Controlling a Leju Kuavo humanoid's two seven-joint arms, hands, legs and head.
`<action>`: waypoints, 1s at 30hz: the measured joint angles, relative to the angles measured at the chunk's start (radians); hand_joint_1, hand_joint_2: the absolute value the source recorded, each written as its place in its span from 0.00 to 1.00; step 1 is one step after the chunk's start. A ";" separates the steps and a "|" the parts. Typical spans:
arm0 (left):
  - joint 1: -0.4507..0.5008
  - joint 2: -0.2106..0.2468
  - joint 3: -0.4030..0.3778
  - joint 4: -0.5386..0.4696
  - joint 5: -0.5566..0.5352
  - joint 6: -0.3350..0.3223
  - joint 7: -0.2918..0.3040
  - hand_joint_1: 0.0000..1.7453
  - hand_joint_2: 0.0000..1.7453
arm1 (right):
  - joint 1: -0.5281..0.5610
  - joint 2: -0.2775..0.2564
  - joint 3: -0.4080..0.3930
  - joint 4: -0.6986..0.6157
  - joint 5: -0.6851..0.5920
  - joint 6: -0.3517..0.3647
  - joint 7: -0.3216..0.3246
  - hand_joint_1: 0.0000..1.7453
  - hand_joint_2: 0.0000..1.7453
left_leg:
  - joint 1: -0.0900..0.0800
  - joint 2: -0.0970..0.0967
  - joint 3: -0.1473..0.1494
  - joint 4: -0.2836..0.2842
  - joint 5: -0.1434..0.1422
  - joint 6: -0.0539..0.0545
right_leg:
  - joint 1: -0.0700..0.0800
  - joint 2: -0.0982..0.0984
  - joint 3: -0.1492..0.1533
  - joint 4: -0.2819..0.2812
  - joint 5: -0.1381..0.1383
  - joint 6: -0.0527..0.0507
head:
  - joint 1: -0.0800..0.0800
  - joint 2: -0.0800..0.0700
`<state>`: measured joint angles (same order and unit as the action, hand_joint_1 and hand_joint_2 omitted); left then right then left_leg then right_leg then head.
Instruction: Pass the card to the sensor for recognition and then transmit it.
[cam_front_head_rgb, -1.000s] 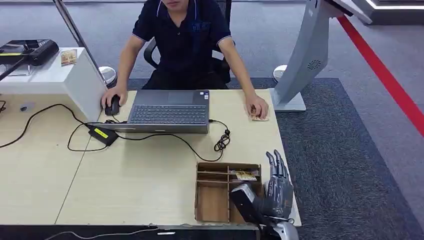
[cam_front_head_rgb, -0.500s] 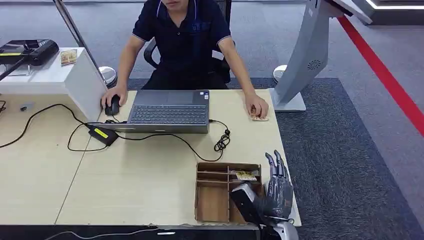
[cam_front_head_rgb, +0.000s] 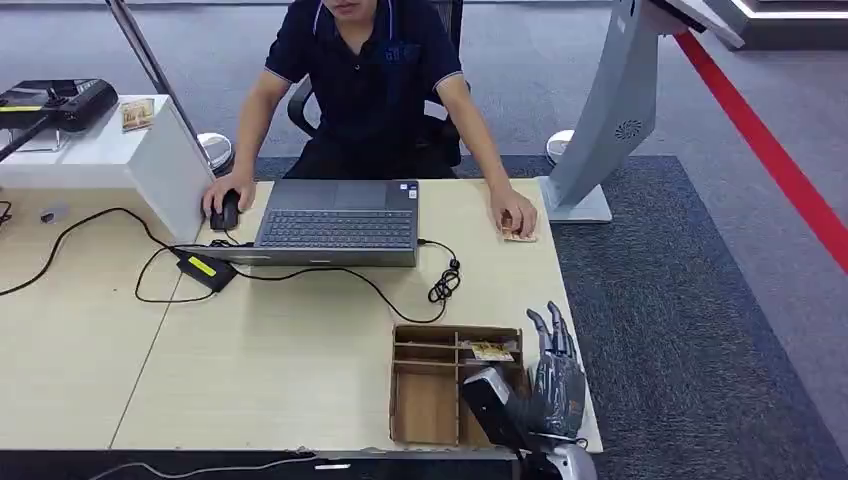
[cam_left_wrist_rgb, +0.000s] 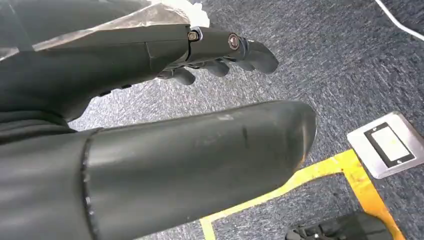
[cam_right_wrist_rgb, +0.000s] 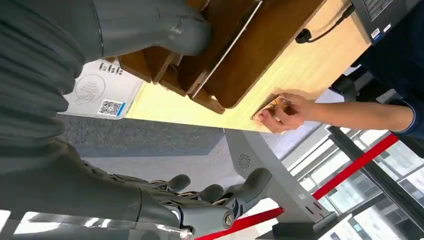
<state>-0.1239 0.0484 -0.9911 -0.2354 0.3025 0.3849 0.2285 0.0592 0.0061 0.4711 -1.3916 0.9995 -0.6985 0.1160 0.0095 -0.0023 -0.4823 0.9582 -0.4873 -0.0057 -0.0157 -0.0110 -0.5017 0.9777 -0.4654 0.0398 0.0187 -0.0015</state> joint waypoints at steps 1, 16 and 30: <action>0.000 0.000 0.000 0.000 0.001 0.000 0.000 0.00 0.00 | 0.000 0.000 0.000 0.000 0.000 0.000 0.000 0.27 1.00 | 0.000 0.000 0.000 0.000 0.000 0.000 | 0.000 0.000 0.000 0.000 0.000 0.000 | 0.000 0.000; 0.000 0.000 0.000 0.000 0.003 0.000 0.000 0.00 0.00 | 0.000 0.000 0.000 0.000 0.000 0.000 0.000 0.37 1.00 | 0.000 0.000 0.000 0.000 0.000 0.000 | 0.000 0.000 0.000 0.000 0.000 0.000 | 0.000 0.000; 0.000 0.000 0.000 0.000 0.003 0.000 0.000 0.00 0.00 | 0.000 0.005 0.000 0.000 -0.001 0.000 -0.001 0.49 1.00 | 0.000 0.000 0.000 0.000 0.000 0.000 | 0.000 0.000 0.000 0.000 0.000 0.000 | 0.000 0.000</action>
<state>-0.1238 0.0484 -0.9911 -0.2354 0.3052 0.3853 0.2285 0.0592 0.0107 0.4711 -1.3912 0.9987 -0.6985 0.1152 0.0095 -0.0023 -0.4823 0.9582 -0.4873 -0.0057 -0.0157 -0.0110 -0.5017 0.9777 -0.4654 0.0398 0.0187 -0.0015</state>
